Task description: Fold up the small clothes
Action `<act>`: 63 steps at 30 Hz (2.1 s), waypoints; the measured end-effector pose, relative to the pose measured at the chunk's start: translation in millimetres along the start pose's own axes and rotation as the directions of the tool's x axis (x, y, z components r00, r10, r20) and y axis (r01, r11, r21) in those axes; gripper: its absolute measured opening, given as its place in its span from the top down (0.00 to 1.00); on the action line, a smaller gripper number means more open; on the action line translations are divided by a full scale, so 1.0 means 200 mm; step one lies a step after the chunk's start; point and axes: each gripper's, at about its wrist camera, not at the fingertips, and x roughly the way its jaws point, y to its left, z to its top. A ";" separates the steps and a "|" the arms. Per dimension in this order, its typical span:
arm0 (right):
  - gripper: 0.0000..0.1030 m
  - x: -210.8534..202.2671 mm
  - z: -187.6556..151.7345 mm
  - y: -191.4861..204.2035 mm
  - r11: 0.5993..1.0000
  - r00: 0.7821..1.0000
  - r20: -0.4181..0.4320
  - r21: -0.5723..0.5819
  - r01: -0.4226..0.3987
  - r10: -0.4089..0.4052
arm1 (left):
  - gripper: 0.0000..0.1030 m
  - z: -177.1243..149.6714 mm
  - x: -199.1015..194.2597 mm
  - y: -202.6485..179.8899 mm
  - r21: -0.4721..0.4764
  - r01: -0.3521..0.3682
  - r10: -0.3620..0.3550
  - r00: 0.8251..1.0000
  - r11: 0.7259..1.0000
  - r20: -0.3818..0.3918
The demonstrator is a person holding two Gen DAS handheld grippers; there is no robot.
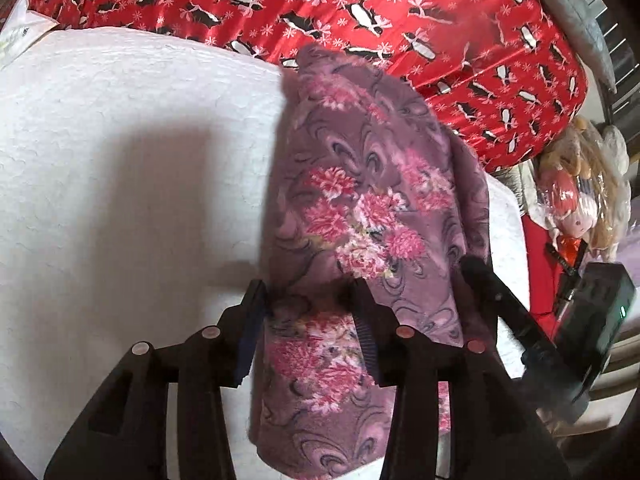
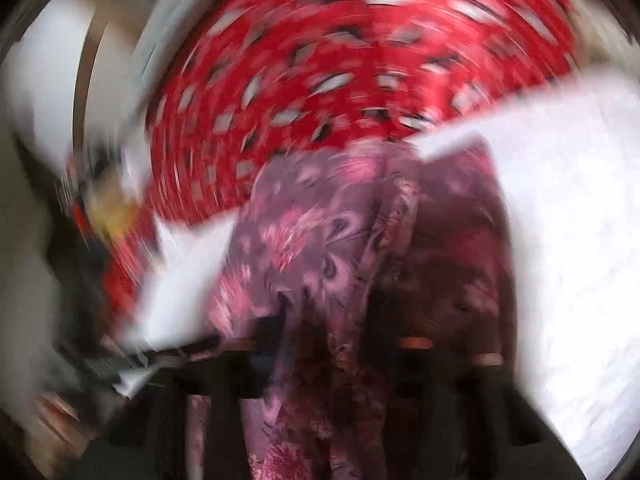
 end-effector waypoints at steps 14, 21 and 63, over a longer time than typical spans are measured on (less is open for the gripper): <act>0.87 -0.19 -0.05 -0.38 0.977 0.995 0.065 0.202 0.065 -0.079 | 0.44 -0.01 0.04 -0.07 0.100 0.005 -0.008 1.000 0.995 0.031; 0.51 -0.02 0.20 -0.32 0.975 0.997 0.031 0.212 0.069 -0.077 | 0.44 0.26 0.14 -0.12 0.088 -0.060 0.056 0.998 0.994 0.039; 0.75 -0.41 -0.28 -0.14 0.996 0.998 -0.013 0.071 0.055 -0.054 | 0.31 -0.35 0.13 -0.17 0.266 -0.336 0.307 0.940 0.903 0.148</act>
